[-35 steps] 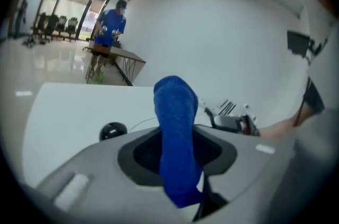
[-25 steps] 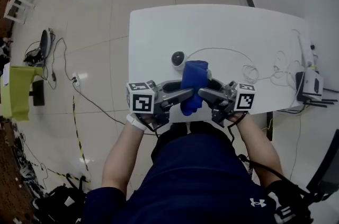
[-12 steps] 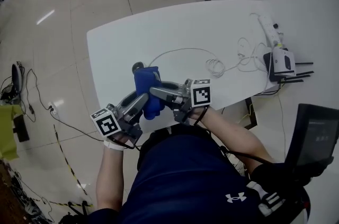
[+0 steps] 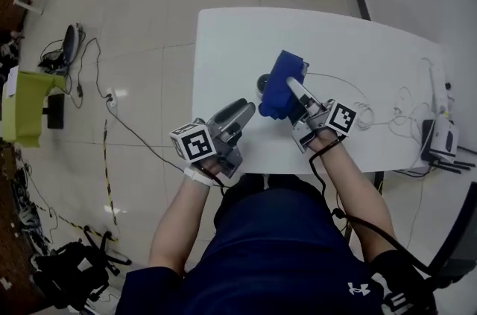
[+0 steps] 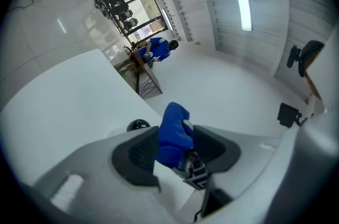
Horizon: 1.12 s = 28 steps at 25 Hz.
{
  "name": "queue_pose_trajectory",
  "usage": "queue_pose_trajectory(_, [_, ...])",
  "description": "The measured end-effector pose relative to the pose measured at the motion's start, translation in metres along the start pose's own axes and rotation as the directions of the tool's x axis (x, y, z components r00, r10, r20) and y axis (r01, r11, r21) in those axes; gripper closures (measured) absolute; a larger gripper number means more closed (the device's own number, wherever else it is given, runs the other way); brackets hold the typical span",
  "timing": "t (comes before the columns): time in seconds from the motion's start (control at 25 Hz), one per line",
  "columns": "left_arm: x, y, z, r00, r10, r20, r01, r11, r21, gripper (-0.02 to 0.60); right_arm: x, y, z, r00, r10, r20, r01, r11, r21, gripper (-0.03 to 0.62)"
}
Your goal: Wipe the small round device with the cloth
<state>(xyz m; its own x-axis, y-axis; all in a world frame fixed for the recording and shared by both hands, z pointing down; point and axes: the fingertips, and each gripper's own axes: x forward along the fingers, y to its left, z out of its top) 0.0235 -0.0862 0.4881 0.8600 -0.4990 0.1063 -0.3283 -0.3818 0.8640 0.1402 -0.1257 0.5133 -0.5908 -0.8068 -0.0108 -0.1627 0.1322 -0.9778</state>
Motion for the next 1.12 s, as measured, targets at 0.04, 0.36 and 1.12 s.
queue_pose_trajectory(0.04, [-0.001, 0.002, -0.001, 1.0, 0.0, 0.001, 0.0, 1.0, -0.009, 0.377, -0.001, -0.007, 0.002, 1.0, -0.015, 0.015, 0.015, 1.0, 0.021, 0.465])
queue_pose_trajectory(0.36, [-0.012, 0.019, 0.0, 1.0, 0.028, -0.007, -0.029, 0.999, -0.044, 0.38, -0.032, -0.064, -0.002, 0.989, -0.141, 0.052, 0.135, 0.986, 0.102, 0.466])
queue_pose_trajectory(1.12, [-0.023, 0.05, -0.039, 0.979, 0.167, -0.118, -0.167, 0.986, 0.017, 0.4, -0.04, -0.111, -0.073, 0.837, -0.47, -0.28, 0.423, 0.881, -0.214, 0.465])
